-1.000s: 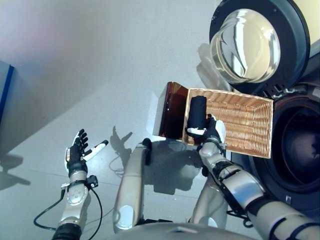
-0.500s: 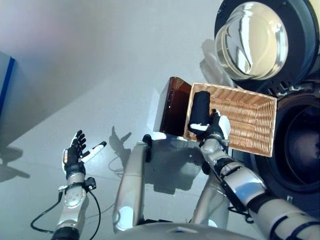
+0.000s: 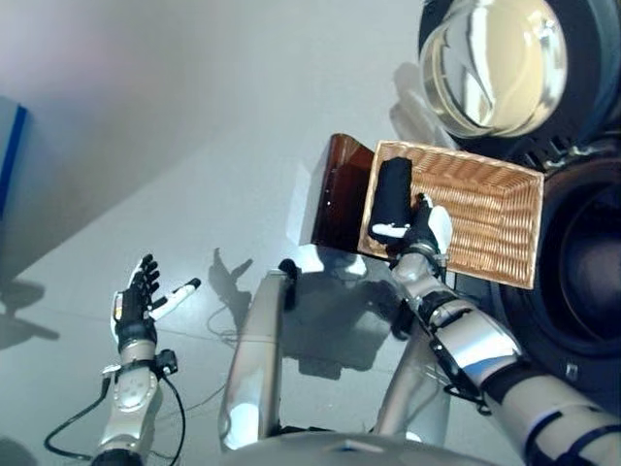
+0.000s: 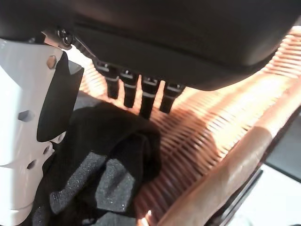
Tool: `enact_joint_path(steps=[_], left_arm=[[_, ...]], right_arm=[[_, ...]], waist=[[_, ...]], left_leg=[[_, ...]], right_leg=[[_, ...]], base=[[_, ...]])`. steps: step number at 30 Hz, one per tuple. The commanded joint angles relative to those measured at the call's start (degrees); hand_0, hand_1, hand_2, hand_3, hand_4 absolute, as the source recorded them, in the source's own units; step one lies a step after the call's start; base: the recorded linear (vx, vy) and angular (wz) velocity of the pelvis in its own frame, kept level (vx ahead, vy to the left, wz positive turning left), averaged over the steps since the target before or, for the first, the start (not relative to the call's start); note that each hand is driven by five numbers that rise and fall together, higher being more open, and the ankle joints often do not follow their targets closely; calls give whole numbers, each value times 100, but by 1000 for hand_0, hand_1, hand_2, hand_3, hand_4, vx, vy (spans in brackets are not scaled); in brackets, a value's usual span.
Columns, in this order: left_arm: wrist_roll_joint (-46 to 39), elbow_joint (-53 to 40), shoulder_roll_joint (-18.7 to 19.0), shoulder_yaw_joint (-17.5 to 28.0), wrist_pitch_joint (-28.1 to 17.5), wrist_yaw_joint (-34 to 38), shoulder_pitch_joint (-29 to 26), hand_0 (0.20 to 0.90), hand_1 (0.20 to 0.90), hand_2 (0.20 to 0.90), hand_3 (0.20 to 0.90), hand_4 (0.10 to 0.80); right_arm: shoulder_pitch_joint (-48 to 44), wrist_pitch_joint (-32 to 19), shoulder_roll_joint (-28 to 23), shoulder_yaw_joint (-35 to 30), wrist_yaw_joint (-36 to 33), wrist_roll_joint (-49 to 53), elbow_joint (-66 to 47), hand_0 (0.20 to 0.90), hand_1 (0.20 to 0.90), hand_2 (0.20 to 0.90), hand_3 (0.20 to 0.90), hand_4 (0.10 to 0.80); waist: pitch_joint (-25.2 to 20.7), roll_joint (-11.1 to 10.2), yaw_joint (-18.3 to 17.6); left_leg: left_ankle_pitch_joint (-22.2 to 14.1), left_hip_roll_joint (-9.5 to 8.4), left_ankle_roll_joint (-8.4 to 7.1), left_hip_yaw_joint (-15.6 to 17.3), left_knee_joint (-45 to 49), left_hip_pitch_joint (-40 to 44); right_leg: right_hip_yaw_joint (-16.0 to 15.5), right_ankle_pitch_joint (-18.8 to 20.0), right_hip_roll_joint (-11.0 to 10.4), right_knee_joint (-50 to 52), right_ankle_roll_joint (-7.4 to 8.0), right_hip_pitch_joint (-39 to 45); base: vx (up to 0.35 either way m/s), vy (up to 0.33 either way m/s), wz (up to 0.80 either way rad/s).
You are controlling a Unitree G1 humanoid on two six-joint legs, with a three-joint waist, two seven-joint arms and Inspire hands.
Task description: Pick up the clothes and place them into the washing machine
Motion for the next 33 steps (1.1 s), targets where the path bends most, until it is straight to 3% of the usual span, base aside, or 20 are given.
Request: enact_joint_path(steps=[1, 2, 28, 33], left_arm=[[49, -298, 357, 413, -357, 129, 116, 900, 900, 900, 900, 800], [65, -307, 368, 438, -354, 151, 126, 900, 900, 900, 900, 800], [73, -112, 419, 437, -360, 156, 1, 900, 900, 900, 900, 800], [66, -53, 401, 432, -335, 154, -19, 900, 900, 900, 900, 800]], right_arm=[[-331, -248, 19, 169, 189, -269, -103, 428, 428, 428, 428, 463], [-338, -243, 35, 168, 192, -276, -128, 200, 200, 200, 200, 300], [-355, -258, -154, 91, 247, -254, -216, 200, 200, 200, 200, 300], [-207, -634, -147, -227, 440, 486, -563, 200, 200, 200, 200, 300]], waist=[[-176, 115, 151], [-191, 109, 150], [-224, 101, 126], [-214, 92, 99]], left_leg=[[38, 125, -182, -52, -108, 10], [27, 125, -181, -48, -105, 10], [55, 159, -202, -72, -199, 63], [48, 150, -193, -70, -230, 111]], right_leg=[[270, 965, -132, -566, -241, -125], [273, 962, -137, -561, -242, -131], [308, 913, -115, -548, -237, -167], [319, 898, -108, -566, -240, -124]], base=[[10, 0, -14], [6, -2, -8], [0, 0, 2], [15, -6, 0]])
